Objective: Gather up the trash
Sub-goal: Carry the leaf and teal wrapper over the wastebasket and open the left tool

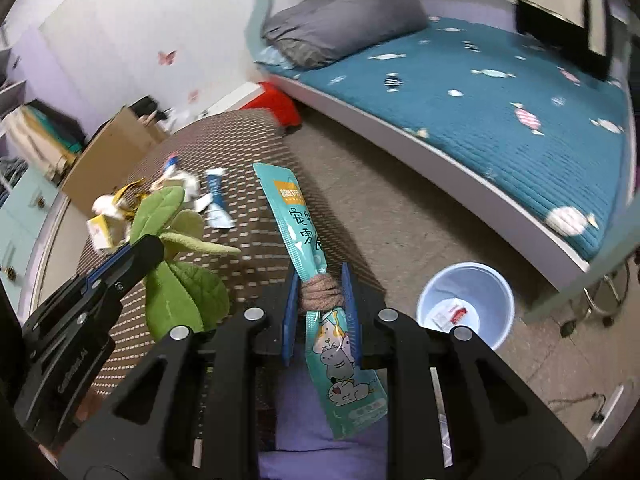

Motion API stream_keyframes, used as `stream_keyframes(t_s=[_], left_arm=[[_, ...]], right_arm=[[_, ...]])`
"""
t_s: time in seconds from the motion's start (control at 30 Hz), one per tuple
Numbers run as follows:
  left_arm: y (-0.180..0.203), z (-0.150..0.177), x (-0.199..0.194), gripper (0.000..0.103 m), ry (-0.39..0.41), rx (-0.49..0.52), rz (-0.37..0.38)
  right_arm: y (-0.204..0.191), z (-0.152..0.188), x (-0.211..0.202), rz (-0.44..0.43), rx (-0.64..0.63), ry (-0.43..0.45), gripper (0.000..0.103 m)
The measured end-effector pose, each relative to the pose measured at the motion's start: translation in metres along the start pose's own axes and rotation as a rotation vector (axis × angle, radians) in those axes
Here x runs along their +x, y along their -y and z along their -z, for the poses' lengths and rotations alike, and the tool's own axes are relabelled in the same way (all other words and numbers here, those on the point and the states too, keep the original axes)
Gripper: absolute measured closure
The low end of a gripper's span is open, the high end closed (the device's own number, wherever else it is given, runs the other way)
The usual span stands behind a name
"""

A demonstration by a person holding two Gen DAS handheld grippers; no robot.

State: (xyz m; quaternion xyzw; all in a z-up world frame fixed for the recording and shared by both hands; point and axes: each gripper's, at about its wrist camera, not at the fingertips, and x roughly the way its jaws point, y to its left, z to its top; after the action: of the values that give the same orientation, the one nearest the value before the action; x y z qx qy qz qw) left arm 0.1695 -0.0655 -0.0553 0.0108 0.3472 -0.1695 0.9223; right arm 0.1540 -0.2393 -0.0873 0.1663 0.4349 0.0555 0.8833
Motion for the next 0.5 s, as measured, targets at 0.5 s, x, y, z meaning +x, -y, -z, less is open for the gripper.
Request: stream_keyframes(t_s=[0.5], left_arm=[[0.087, 0.015, 0.060, 0.093, -0.141, 0.150, 0.144]], right_arm=[[0.086, 0.022, -0.011, 0.169, 0.202, 0.018, 0.082]])
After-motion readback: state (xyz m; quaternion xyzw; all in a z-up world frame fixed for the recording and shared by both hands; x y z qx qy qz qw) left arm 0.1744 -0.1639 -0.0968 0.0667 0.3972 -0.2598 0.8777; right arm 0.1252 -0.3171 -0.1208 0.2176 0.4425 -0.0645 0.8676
